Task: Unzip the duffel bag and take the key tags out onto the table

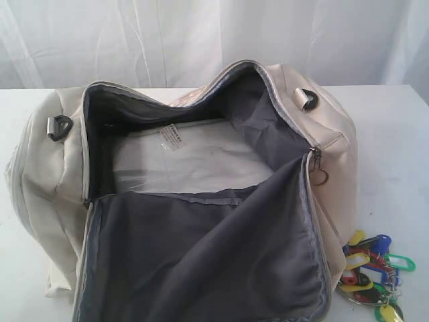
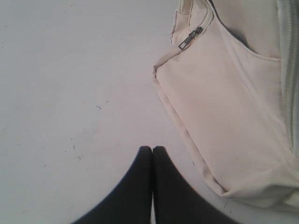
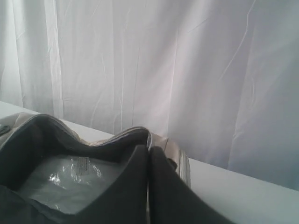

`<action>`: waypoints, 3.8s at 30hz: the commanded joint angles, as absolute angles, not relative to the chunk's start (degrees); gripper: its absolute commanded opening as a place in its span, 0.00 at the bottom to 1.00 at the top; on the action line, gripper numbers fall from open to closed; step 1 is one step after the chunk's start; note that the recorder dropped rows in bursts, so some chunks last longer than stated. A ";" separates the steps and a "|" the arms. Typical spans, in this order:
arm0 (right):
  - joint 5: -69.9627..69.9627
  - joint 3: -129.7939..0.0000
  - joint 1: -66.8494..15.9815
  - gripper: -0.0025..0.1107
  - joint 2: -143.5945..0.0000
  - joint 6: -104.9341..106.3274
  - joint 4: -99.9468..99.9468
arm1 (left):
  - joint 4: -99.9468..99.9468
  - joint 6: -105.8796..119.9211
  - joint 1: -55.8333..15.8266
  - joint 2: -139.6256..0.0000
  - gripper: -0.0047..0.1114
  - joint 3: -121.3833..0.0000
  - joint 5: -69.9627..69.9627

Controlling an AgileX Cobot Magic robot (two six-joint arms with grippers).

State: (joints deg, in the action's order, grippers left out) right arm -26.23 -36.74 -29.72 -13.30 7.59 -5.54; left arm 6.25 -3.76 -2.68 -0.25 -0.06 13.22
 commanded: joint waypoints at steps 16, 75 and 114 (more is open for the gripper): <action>-12.40 0.00 -29.18 0.02 -4.58 7.50 -5.11 | 6.77 -3.85 -3.00 0.00 0.04 0.00 12.87; -17.09 0.00 -10.83 0.02 0.00 7.36 -8.97 | 6.77 -3.60 -2.55 0.00 0.04 0.00 12.87; -17.09 0.00 -10.83 0.02 0.00 7.36 -8.97 | 6.77 -3.60 0.56 0.00 0.04 0.00 11.75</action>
